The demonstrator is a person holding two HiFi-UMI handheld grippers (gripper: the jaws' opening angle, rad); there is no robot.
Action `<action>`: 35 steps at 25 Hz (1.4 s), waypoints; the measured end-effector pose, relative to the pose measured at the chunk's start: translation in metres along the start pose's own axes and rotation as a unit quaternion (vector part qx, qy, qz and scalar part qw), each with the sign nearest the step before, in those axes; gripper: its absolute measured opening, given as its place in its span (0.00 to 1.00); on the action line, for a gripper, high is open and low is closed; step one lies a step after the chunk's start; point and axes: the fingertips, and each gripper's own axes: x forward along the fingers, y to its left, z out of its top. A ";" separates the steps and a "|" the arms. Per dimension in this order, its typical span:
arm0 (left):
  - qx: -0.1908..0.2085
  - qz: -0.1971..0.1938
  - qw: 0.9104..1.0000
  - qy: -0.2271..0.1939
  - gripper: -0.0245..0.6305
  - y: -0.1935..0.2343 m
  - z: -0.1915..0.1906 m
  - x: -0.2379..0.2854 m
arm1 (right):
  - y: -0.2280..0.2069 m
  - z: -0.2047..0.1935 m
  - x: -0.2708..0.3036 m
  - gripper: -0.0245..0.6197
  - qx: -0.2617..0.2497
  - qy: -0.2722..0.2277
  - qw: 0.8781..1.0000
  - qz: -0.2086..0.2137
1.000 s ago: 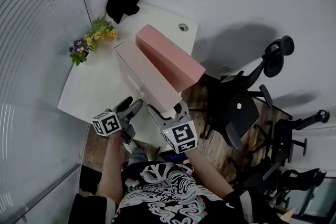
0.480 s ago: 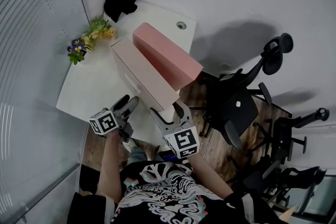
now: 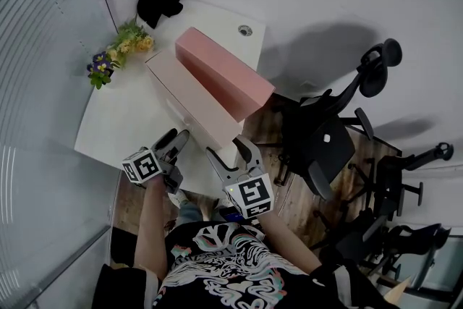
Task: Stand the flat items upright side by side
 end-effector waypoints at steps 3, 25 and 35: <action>-0.009 -0.007 1.000 0.000 0.52 -0.001 -0.002 0.006 | -0.006 -0.002 -0.001 0.45 -0.001 0.007 1.000 -0.004; -0.032 -0.020 0.999 0.021 0.51 -0.009 -0.009 0.047 | -0.047 -0.006 -0.007 0.35 -0.030 0.014 0.998 -0.057; 0.031 0.009 0.999 0.000 0.45 -0.018 0.000 0.049 | -0.053 -0.008 -0.007 0.33 -0.026 0.008 0.999 -0.045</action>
